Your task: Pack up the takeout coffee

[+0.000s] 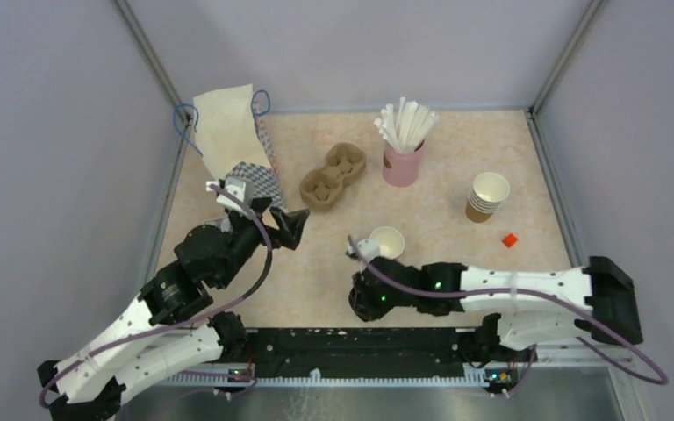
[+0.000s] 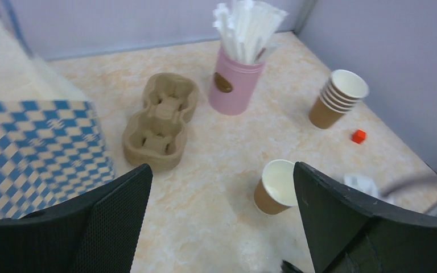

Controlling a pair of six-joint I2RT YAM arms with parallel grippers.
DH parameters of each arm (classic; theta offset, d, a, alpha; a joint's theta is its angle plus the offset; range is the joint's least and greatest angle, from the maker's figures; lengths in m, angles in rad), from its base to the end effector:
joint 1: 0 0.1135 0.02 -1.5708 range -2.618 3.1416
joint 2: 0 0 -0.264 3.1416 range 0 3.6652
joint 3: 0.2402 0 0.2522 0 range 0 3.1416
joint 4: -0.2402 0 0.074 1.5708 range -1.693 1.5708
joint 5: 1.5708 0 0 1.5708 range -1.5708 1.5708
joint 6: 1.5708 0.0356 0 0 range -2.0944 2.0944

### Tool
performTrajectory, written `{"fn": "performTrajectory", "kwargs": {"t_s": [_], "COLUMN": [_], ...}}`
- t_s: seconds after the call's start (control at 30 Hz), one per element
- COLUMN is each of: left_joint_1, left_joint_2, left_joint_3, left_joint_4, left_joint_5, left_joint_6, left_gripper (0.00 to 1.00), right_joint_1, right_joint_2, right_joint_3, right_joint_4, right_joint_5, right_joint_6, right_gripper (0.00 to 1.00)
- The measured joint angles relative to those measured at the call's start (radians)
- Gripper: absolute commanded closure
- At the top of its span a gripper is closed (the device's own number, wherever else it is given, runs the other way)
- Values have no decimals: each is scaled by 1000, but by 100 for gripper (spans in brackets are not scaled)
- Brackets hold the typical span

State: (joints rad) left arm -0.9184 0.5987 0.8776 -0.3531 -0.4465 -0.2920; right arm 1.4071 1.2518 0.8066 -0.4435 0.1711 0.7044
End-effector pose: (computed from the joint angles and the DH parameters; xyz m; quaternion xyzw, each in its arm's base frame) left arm 0.0891 -0.0914 0.3795 0.0769 0.7263 -0.2441 0.6380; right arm 0.0472 0.2485 0.2282 -0.2963 0.8914 0.2504 0.2342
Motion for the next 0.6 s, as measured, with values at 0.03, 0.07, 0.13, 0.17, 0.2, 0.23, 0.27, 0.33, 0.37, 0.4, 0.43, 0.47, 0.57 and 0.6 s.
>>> {"fn": "performTrajectory", "kwargs": {"t_s": [0.03, 0.07, 0.13, 0.17, 0.2, 0.23, 0.27, 0.33, 0.37, 0.4, 0.43, 0.47, 0.57, 0.6], "left_joint_1": [0, 1, 1, 1, 2, 1, 1, 1, 0, 0, 0, 0, 0, 0], "left_joint_2": [-12, -27, -60, -69, -79, -85, -87, -90, -92, -92, -85, -74, 19, 77], "left_joint_3": [-9, -24, -58, -69, -83, -94, -101, -121, -133, -142, -146, -146, -99, -66], "left_joint_4": [18, 43, 84, 94, 106, 113, 116, 125, 128, 129, 127, 127, 75, 46], "left_joint_5": [34, 82, 218, 279, 380, 491, 568, 739, 798, 851, 896, 935, 1063, 1104], "left_joint_6": [20, 48, 134, 170, 224, 285, 335, 467, 519, 569, 615, 653, 767, 805], "left_gripper": [2, 1, 1, 1, 1, 1, 1, 1, 1, 1, 2, 3, 7, 7], "right_joint_1": [-50, -106, -204, -266, -313, -360, -399, -450, -463, -475, -480, -482, -482, -482], "right_joint_2": [-49, -101, -181, -222, -254, -280, -299, -323, -330, -336, -342, -346, -352, -353], "right_joint_3": [0, 0, 1, 3, 10, 18, 27, 42, 45, 46, 46, 46, 46, 47], "right_joint_4": [23, 50, 93, 116, 129, 144, 156, 176, 181, 187, 188, 187, 183, 176], "right_joint_5": [-45, -95, -186, -254, -313, -381, -444, -568, -620, -674, -717, -761, -853, -874], "right_joint_6": [-12, -19, -27, -31, -34, -38, -43, -51, -58, -63, -68, -74, -94, -103], "right_gripper": [100, 100, 100, 100, 100, 100, 100, 100, 100, 100, 100, 100, 100, 100]}}
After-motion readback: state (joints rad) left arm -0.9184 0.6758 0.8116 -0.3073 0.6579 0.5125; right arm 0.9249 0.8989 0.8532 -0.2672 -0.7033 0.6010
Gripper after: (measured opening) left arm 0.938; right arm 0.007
